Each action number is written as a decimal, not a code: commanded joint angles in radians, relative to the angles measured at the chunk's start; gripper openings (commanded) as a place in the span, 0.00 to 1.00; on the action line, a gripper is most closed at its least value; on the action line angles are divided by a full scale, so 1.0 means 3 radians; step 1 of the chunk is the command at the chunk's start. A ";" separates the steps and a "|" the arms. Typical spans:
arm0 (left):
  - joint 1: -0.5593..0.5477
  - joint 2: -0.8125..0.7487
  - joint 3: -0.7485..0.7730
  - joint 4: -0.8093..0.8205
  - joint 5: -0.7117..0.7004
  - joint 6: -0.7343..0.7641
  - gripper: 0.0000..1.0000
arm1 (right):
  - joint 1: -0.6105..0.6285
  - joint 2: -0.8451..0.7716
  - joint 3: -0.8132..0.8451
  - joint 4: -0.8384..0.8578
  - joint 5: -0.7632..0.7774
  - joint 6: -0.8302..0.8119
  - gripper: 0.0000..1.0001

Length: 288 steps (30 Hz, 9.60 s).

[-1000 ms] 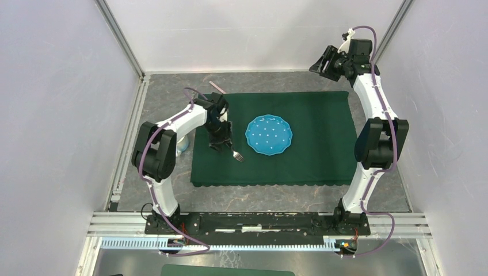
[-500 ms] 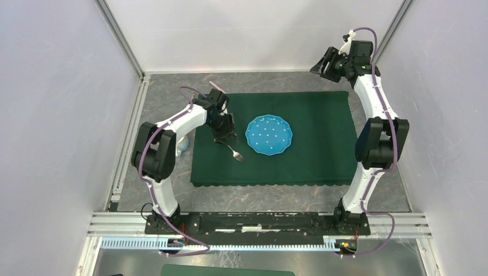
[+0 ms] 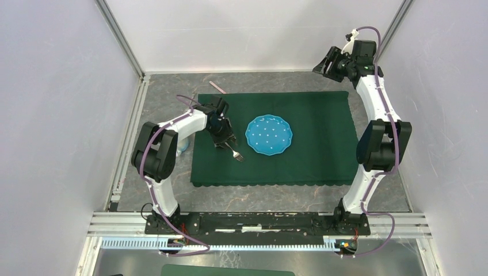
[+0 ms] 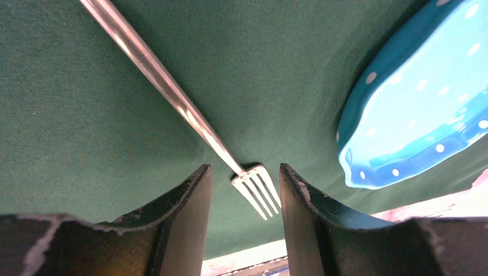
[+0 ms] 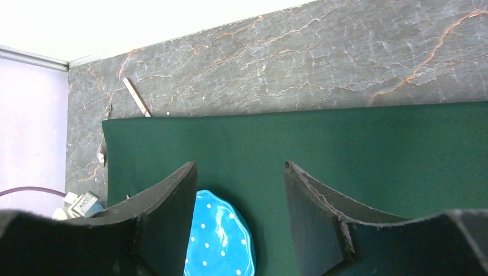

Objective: Set the dinner table for one person
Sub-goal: Pick up the fork from the napkin, then place the fork on the napkin, then move the knife to the corner of the board.

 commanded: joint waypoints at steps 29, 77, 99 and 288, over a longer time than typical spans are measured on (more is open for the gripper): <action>0.0019 0.0229 -0.0100 0.0327 -0.0120 -0.0138 0.02 | -0.0090 -0.0281 -0.0249 0.0109 0.0055 -0.0124 0.61; 0.0203 0.0123 0.1006 -0.1023 -0.0249 0.1563 0.02 | -0.0125 -0.0395 -0.0397 0.0194 0.0068 -0.0036 0.60; 0.0308 0.0174 0.0797 -0.0960 -0.0285 0.1391 0.02 | -0.0125 -0.0417 -0.0361 0.0196 0.0101 0.0004 0.60; 0.1020 0.2248 0.3221 0.0994 0.0304 -0.0179 0.84 | 0.1187 -0.0012 -0.0476 0.0937 -0.1125 0.0557 0.48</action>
